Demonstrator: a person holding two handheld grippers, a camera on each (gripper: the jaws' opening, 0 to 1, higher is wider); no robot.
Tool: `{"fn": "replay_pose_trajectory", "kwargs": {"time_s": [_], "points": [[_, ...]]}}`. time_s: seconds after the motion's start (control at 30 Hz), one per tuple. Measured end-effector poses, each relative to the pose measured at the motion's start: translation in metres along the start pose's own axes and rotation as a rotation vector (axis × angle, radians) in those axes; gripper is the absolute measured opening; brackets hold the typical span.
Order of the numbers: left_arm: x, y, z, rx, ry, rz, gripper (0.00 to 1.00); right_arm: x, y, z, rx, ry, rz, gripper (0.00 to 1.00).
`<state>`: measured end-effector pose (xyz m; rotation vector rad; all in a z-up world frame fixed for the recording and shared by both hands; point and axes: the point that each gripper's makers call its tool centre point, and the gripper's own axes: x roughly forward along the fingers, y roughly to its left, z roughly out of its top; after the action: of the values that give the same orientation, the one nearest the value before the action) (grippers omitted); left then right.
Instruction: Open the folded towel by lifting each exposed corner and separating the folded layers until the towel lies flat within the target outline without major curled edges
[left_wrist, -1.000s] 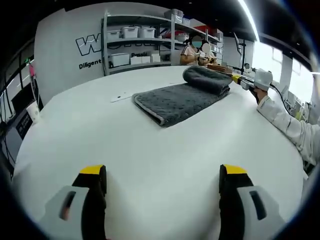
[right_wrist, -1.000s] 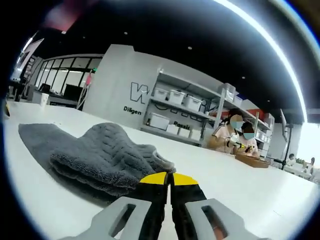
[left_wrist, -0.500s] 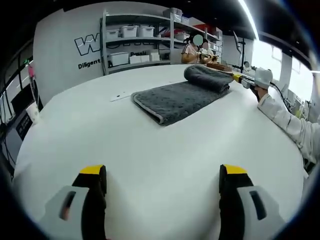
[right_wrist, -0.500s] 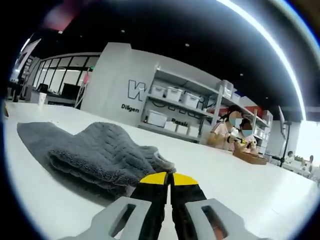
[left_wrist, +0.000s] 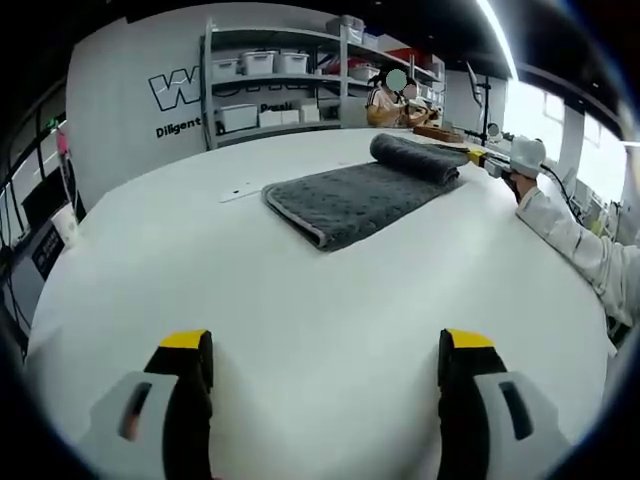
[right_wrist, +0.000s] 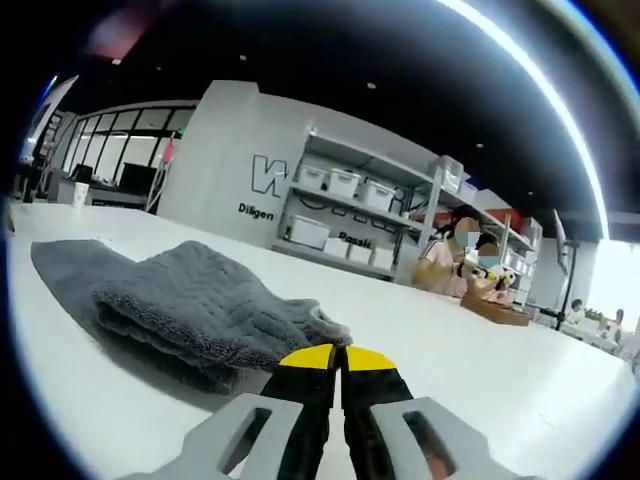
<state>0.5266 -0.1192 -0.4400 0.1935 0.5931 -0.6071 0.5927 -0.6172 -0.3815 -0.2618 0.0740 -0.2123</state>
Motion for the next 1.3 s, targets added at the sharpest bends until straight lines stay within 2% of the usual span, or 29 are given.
{"fn": "replay_pose_trajectory", "kwargs": {"time_s": [0.43, 1.03, 1.3], "points": [[0.002, 0.0, 0.0, 0.001, 0.007, 0.0, 0.92, 0.002, -0.014, -0.008, 0.021, 0.022, -0.012, 0.0], [0.002, 0.001, -0.001, 0.002, 0.01, 0.001, 0.92, 0.003, -0.028, -0.015, -0.027, 0.041, -0.003, 0.0], [0.002, 0.002, 0.0, -0.002, 0.008, 0.003, 0.92, 0.004, -0.033, -0.022, -0.059, 0.074, -0.005, 0.0]]}}
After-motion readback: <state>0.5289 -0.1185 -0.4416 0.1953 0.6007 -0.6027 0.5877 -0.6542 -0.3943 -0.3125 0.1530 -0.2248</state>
